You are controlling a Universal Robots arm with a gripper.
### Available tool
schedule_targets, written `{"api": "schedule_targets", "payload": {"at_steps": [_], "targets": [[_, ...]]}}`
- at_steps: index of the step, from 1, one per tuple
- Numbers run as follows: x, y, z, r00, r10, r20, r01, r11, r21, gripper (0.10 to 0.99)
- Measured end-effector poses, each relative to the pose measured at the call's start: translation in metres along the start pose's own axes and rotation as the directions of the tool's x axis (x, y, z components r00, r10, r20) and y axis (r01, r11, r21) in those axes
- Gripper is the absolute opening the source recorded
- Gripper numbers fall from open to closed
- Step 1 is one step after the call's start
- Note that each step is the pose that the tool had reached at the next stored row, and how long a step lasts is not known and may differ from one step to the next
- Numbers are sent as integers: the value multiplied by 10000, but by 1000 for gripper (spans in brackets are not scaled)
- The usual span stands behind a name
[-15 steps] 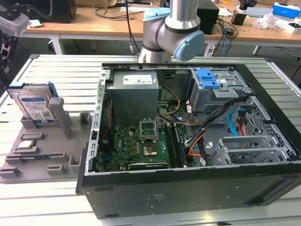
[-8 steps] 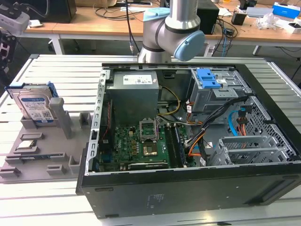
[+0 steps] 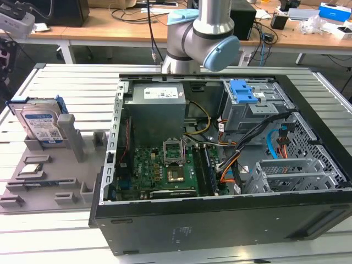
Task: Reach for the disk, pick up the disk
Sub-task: 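Pick up the disk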
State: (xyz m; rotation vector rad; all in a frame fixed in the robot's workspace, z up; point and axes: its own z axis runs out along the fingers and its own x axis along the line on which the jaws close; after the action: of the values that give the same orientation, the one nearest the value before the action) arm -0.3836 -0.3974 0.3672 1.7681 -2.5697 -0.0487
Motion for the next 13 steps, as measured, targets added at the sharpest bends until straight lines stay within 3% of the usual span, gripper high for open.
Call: {"api": "schedule_targets", "payload": {"at_steps": [8,13], "targets": [[0,0,0,9935,-1136,-44,1136,9935,-2,106],[0,0,0,9836,-1800,-69,1800,9837,-6,106]]}}
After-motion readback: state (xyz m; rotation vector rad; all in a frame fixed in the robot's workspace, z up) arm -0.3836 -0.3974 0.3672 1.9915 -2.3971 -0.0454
